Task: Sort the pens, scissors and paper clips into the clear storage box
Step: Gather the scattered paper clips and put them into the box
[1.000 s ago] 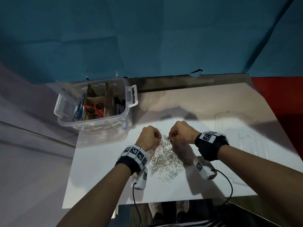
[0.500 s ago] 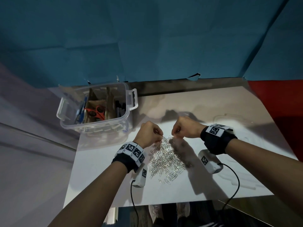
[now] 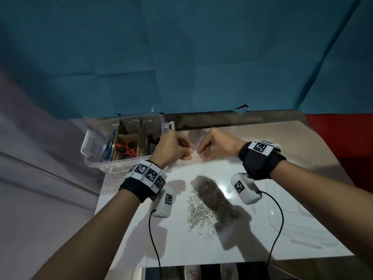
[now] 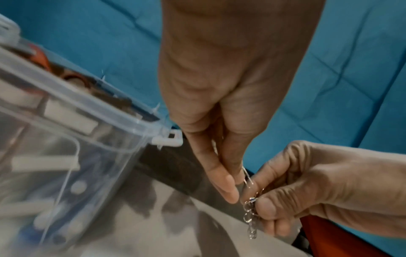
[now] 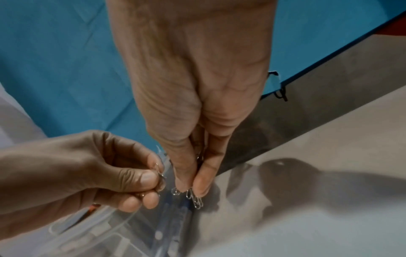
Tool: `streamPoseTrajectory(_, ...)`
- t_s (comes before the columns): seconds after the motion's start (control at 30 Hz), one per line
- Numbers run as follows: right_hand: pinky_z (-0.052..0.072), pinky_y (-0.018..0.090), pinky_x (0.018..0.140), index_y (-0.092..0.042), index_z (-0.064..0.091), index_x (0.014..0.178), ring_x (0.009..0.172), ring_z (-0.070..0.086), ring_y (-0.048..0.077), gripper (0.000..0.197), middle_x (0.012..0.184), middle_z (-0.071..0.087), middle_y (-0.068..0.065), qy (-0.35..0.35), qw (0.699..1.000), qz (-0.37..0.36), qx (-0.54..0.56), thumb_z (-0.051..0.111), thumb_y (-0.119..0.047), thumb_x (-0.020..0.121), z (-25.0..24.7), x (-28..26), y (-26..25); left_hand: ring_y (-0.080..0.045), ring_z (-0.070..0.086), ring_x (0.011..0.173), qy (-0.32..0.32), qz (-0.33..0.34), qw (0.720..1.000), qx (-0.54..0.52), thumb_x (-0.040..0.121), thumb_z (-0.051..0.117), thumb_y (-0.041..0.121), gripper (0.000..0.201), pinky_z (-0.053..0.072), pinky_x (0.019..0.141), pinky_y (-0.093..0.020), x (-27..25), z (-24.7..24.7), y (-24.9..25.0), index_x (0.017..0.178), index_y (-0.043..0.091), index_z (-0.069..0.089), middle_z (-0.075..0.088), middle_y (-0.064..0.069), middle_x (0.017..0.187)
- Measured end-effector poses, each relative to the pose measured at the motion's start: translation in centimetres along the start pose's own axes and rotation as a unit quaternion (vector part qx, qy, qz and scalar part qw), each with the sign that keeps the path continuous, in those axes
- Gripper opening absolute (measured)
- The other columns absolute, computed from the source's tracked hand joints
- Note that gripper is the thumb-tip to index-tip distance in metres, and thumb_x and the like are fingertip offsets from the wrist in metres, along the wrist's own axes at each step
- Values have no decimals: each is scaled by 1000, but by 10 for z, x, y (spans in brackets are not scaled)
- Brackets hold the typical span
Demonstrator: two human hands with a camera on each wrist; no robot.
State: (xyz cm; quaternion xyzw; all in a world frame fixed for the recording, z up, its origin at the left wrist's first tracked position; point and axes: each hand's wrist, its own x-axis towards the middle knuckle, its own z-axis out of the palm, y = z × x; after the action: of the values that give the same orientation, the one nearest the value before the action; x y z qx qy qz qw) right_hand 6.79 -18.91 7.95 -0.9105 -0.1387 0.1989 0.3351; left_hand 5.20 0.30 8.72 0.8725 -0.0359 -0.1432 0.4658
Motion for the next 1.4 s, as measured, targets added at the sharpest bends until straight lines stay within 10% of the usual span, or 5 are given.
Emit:
streamPoseTrajectory(0.5, 53, 12, 59, -12, 80, 91, 65, 67, 7, 17, 78, 76, 3, 10, 998, -63, -26, 75, -5, 76, -17, 78, -97, -17, 72, 55, 123, -64, 987, -81, 81, 72, -15, 16, 61, 56, -27, 18, -120, -36, 93, -5, 69, 72, -16, 74)
streamPoseTrajectory(0.87, 61, 41, 77, 16, 67, 99, 76, 71, 35, 21, 83, 71, 26, -15, 978, 1, 208, 74, 12, 79, -17, 136, -127, 1, 65, 52, 185, -64, 980, -26, 86, 68, -9, 18, 56, 56, -17, 46, -176, -68, 87, 8, 73, 69, -4, 72)
streamPoseTrajectory(1.03, 60, 46, 81, 16, 69, 96, 79, 70, 38, 18, 85, 71, 27, 11, 982, 0, 190, 72, 14, 78, 1, 160, -157, -41, 74, 80, 186, -101, 975, -62, 84, 68, -17, 13, 62, 76, -49, 56, -203, -79, 83, -4, 71, 71, -31, 92)
streamPoseTrajectory(1.2, 63, 34, 65, 8, 76, 90, 67, 70, 27, 12, 72, 72, 14, 72, 987, 11, 140, 71, 8, 79, 30, 189, -179, -19, 70, 50, 173, -101, 979, -25, 82, 72, -14, 13, 62, 55, -28, 59, -207, -86, 93, -9, 72, 72, -22, 76)
streamPoseTrajectory(1.4, 56, 38, 89, -5, 74, 105, 103, 68, 30, 22, 107, 73, 14, 75, 996, 24, 30, 64, -13, 87, 53, 199, -184, -38, 75, 81, 92, -99, 990, 28, 89, 64, -7, 19, 62, 78, -52, 70, -196, -87, 104, 1, 74, 74, -25, 91)
